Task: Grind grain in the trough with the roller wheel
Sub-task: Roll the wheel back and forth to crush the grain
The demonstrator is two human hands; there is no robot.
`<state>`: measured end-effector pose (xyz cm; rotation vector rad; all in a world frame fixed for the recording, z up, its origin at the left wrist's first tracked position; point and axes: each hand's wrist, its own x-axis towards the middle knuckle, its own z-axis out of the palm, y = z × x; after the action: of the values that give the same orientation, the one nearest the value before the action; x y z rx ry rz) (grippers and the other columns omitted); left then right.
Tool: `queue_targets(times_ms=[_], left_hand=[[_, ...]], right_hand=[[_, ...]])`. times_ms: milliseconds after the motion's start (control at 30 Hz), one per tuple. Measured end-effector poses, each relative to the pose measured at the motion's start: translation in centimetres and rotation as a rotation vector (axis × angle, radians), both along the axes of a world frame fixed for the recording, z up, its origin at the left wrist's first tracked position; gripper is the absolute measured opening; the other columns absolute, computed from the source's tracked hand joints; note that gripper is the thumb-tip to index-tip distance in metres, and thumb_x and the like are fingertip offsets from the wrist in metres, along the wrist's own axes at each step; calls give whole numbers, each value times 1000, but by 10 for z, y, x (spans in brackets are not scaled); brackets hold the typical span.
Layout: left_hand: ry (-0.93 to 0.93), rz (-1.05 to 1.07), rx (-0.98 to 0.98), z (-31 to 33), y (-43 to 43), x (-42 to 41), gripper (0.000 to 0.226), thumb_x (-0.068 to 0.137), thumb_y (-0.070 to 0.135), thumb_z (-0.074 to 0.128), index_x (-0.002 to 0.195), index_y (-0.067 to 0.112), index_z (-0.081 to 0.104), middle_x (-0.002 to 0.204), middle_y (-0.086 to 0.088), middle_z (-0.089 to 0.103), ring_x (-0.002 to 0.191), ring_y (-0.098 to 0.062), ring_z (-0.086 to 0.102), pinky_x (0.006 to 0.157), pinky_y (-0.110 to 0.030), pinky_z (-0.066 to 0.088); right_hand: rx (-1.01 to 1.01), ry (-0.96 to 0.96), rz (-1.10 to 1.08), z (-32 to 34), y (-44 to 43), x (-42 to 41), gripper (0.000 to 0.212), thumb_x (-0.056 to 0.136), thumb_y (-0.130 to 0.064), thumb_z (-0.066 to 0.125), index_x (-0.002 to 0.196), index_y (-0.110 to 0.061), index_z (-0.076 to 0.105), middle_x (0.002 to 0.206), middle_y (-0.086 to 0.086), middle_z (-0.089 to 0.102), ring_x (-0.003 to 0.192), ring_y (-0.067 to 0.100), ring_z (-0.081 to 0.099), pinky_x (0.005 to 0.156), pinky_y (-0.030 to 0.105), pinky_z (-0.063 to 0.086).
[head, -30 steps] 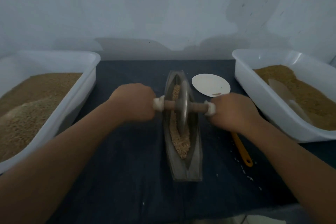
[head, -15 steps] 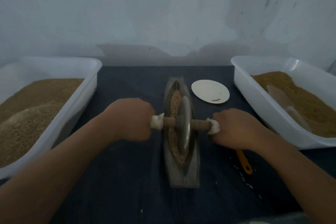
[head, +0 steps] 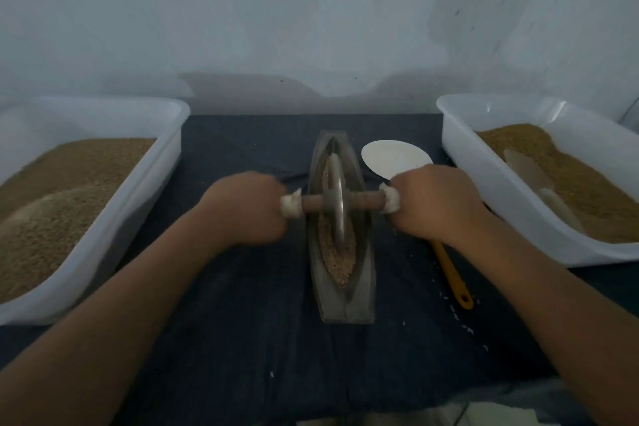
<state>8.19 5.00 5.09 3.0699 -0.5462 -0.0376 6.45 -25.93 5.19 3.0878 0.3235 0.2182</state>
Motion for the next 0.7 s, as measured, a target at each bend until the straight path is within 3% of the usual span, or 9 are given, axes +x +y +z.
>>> queue_targets(times_ms=[167, 233, 333, 433, 533, 700], left_hand=[[23, 25, -22, -17, 11, -23, 20, 71, 47, 61, 67, 28, 60, 61, 12, 60, 56, -6, 57, 48, -23, 37], [-31, 51, -14, -9, -1, 1, 22, 74, 47, 62, 68, 26, 60, 66, 10, 61, 60, -11, 59, 52, -25, 40], [-151, 105, 15, 13, -21, 41, 30, 78, 53, 59, 72, 23, 59, 75, 5, 61, 70, -21, 62, 65, -33, 49], [-187, 80, 46, 26, -33, 52, 30, 79, 53, 59, 71, 24, 57, 74, 5, 58, 66, -21, 55, 66, -34, 46], [-150, 18, 75, 24, -24, 23, 20, 79, 43, 61, 69, 26, 54, 72, 7, 57, 67, -22, 56, 64, -32, 46], [-260, -88, 91, -6, 7, -35, 23, 72, 49, 58, 62, 30, 48, 55, 13, 47, 48, -4, 39, 46, -22, 21]], right_hand=[[-98, -50, 39, -2, 0, -18, 27, 81, -51, 54, 65, -31, 51, 62, -9, 54, 55, 12, 51, 55, 37, 50], [-99, -124, -12, -1, 6, 3, 29, 85, -44, 59, 64, -30, 45, 59, -8, 49, 52, 10, 46, 50, 32, 43], [-37, -196, -106, -1, 12, 37, 28, 89, -32, 63, 65, -25, 50, 60, -7, 50, 54, 13, 48, 53, 32, 46], [-12, -120, -181, -5, 11, 50, 30, 95, -41, 56, 69, -26, 55, 67, -7, 55, 61, 15, 52, 58, 33, 44], [-18, -124, -148, -13, 5, 22, 33, 95, -49, 52, 68, -30, 54, 64, -10, 54, 56, 9, 49, 53, 29, 39], [52, -238, 63, -23, -10, -45, 39, 88, -67, 35, 64, -38, 45, 52, -14, 45, 46, 2, 45, 47, 35, 48]])
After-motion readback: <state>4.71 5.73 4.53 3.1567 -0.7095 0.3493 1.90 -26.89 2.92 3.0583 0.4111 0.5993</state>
